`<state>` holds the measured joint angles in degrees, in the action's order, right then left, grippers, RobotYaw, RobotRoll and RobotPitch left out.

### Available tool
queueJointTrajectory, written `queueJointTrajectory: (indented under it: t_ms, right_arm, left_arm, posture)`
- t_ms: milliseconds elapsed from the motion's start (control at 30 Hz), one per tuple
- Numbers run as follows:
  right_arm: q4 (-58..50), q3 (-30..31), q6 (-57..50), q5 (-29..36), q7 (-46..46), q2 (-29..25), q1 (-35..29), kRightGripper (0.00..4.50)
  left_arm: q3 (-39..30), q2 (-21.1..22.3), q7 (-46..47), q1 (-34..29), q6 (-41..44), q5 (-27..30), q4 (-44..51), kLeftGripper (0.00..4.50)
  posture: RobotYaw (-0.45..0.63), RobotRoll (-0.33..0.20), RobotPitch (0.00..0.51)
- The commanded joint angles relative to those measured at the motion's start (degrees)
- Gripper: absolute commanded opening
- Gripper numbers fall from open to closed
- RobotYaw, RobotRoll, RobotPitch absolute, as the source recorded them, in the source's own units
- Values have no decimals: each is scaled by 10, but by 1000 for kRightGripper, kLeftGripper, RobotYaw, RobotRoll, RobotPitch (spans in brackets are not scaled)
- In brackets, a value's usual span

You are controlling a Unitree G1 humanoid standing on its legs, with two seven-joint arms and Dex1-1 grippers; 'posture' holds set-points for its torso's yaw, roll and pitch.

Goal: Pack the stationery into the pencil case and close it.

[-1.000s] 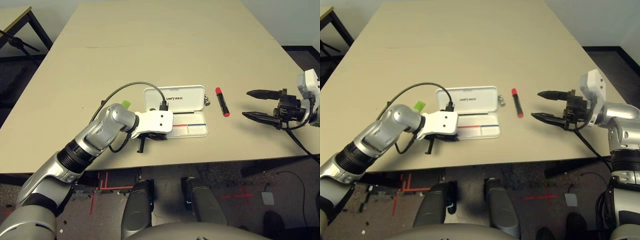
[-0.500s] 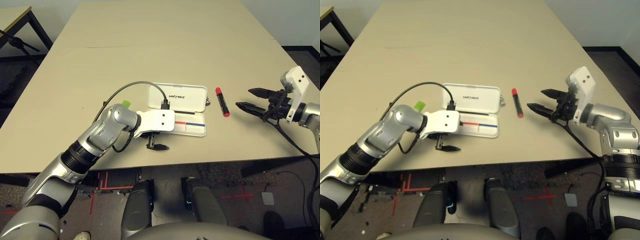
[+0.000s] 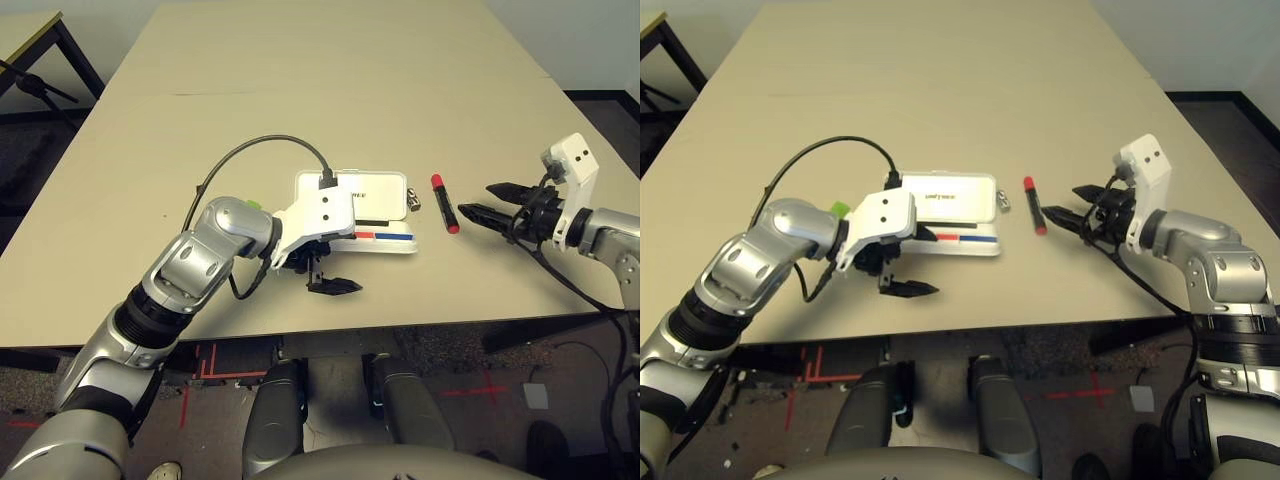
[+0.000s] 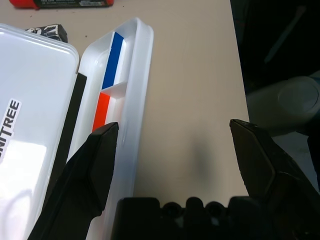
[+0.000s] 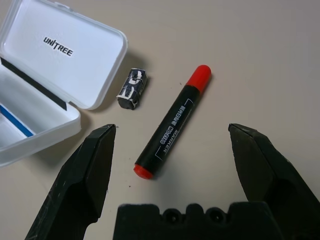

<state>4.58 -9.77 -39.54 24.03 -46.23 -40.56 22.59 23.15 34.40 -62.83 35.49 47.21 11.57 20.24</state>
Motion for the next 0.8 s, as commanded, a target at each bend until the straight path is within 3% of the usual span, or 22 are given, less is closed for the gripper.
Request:
queueJointTrajectory:
  t_ms: [33, 367, 800]
  right_arm:
    - [-6, 3, -7, 2, 5, 2, 5, 4500]
    - [-6, 5, -8, 1, 5, 3, 8, 4500]
    - [-6, 20, -32, -11, 40, 18, 14, 4500]
  left_arm:
    - [1, 11, 7, -11, 22, 16, 24, 4459]
    - [10, 21, 25, -39, 83, 53, 63, 4459]
    - [0, 35, 35, -31, 88, 72, 58, 4459]
  posture:
    - [-75, 0, 168]
    - [-75, 0, 170]
    - [-70, 0, 173]
